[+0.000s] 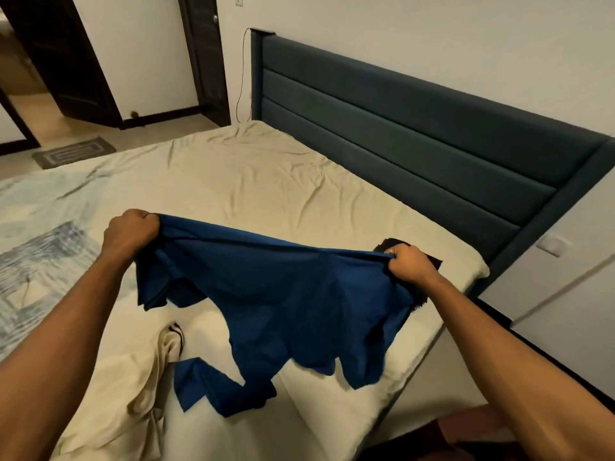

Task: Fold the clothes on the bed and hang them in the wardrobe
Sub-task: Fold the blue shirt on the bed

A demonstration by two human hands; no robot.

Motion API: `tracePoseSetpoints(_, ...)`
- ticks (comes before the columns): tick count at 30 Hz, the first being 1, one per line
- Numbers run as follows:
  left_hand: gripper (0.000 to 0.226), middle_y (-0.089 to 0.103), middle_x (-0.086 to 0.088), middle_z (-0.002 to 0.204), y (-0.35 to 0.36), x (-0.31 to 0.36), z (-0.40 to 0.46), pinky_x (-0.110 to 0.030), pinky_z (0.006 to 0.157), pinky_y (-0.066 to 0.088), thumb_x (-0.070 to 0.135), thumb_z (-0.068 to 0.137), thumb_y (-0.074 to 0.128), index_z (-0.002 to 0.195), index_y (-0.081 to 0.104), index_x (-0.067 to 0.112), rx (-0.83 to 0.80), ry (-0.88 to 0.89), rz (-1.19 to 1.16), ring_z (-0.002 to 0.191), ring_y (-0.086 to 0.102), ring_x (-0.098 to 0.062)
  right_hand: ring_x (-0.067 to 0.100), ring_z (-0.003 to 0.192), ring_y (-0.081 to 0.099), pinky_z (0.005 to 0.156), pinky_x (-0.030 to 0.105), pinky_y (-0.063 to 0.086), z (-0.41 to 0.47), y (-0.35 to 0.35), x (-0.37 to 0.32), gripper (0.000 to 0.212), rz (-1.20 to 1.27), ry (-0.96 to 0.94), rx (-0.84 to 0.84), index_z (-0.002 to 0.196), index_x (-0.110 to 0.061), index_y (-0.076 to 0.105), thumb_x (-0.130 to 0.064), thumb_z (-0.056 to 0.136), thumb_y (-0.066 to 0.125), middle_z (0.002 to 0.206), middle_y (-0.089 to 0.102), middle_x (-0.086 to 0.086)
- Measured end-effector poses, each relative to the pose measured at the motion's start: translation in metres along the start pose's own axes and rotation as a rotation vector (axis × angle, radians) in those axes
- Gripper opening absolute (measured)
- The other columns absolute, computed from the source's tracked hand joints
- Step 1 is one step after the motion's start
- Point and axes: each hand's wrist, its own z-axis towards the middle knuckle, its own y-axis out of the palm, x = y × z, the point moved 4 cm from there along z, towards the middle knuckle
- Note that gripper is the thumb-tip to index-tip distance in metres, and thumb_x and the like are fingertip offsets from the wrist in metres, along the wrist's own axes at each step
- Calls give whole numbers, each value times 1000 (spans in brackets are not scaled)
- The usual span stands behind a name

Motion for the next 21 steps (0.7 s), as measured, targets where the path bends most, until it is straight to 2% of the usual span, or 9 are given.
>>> tracePoseSetpoints(3,32,58,-25,82,12,-7,-8,-40,68,40,19,95,39,74,53,0,-33,48,-77,79,55,-40,36,93,63,71,35,48,4,5,4,28,-31,69,25,96,-23,68,-10,83,47,106,68,15)
tracePoseSetpoints(5,33,55,-20,74,20,-3,-15,-39,65,36,19,97,39,67,45,5,-70,133,-69,75,51,-36,38,103,61,77,38,48,8,11,8,35,-59,119,30,113,-22,68,-12,87,46,117,65,16)
tracePoseSetpoints(7,38,55,-14,71,30,1,-21,-38,63,35,27,99,43,66,46,8,-160,233,-25,76,52,-34,39,112,59,87,41,49,11,21,12,38,-79,157,-1,122,-21,64,-16,91,44,127,61,17)
tracePoseSetpoints(10,47,62,-5,78,45,1,-30,-36,64,38,59,92,58,75,57,16,-353,316,116,77,56,-23,40,116,56,93,42,47,13,38,19,38,-85,216,-50,126,-19,61,-20,94,41,132,57,17)
tracePoseSetpoints(12,47,62,3,84,58,-4,-32,-34,69,41,66,80,69,86,58,21,-533,355,283,80,57,-15,40,113,57,87,40,46,15,43,24,34,-75,249,-29,121,-16,61,-20,95,40,129,58,18)
tracePoseSetpoints(14,49,62,3,92,69,-15,-30,-37,76,48,63,76,74,99,55,23,-634,400,552,86,59,-17,39,111,57,85,39,46,21,43,29,32,-76,293,-3,121,-15,60,-22,96,41,128,58,17)
tracePoseSetpoints(17,29,60,-3,97,71,-17,-11,-36,76,50,38,85,62,107,51,22,-436,418,747,94,61,-27,36,114,57,88,40,48,38,39,36,36,-153,341,6,128,-17,55,-26,96,40,130,57,14)
tracePoseSetpoints(19,16,55,-4,90,67,-6,3,-34,68,45,26,84,58,99,53,23,-286,375,675,88,60,-30,35,117,57,92,42,48,56,32,39,40,-178,363,10,133,-17,52,-27,96,41,133,56,14)
tracePoseSetpoints(21,13,58,-7,89,63,16,19,-34,65,43,19,80,59,92,54,23,-183,339,580,82,58,-32,37,120,55,96,43,47,79,19,37,42,-71,389,20,135,-12,52,-26,97,41,136,54,16)
